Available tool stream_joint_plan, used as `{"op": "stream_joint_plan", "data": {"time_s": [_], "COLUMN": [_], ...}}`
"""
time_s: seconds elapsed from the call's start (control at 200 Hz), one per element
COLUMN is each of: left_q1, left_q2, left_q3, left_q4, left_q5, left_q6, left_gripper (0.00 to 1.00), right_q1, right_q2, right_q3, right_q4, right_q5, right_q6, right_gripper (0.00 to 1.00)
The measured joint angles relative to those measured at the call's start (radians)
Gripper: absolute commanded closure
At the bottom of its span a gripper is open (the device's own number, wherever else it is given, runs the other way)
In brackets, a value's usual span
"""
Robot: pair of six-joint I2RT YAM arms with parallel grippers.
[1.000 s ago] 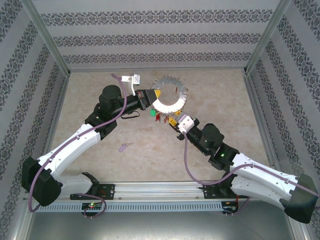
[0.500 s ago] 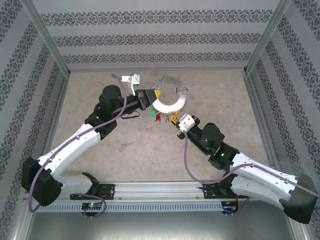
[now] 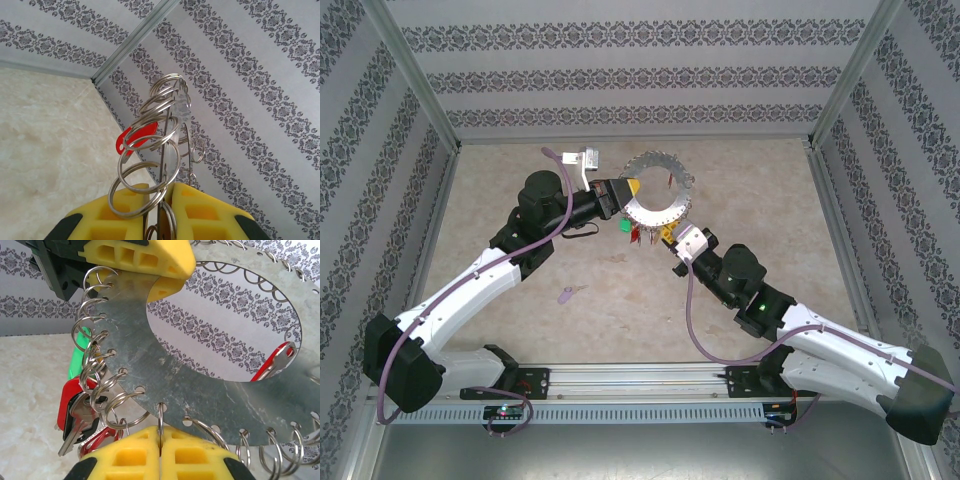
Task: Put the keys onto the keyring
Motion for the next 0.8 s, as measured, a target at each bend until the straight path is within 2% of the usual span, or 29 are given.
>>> {"op": "stream_joint_plan", "data": {"time_s": [0.05, 0.255, 0.32, 0.405, 0.465, 0.53, 0.595, 0.799], "left_q1": [0.000, 0.000, 0.000, -0.001, -0.001, -0.002, -0.002, 0.001], "left_q2": [0.000, -0.013, -0.015, -0.021, -0.023, -0.024, -0.024, -0.024], "left_q3": [-0.002, -0.021, -0.030, -0.055, -0.077, -0.096, -0.113, -0.169], "left_q4": [0.000, -0.006, -0.013, -0.016, -0.016, -0.018, -0.021, -0.050], "left_q5": [-0.003, -0.057, -0.075, -0.093, -0.103, -0.110, -0.119, -0.153], "left_q6": [-0.002, -0.015, -0.028, -0.053, -0.073, -0.094, -0.114, -0.144], "left_gripper": [1.00, 0.96, 0.89, 0.88, 0.82, 0.81, 0.75, 0.66], "right_q1": [0.000, 0.000, 0.000, 0.000, 0.000, 0.000, -0.001, -0.058], "right_q2": [0.000, -0.001, -0.001, -0.001, -0.001, -0.001, 0.002, 0.030], "right_q3": [0.000, 0.000, 0.000, 0.000, 0.001, 0.003, 0.008, 0.050], "right_q4": [0.000, -0.013, -0.023, -0.047, -0.072, -0.105, -0.132, -0.255], "right_q5": [0.000, 0.000, 0.000, -0.002, -0.005, -0.009, -0.020, -0.055], "right_q6": [0.000, 0.002, 0.010, 0.032, 0.051, 0.071, 0.089, 0.171], "right_gripper": [1.00, 1.00, 1.00, 1.00, 1.00, 1.00, 1.00, 1.00]}}
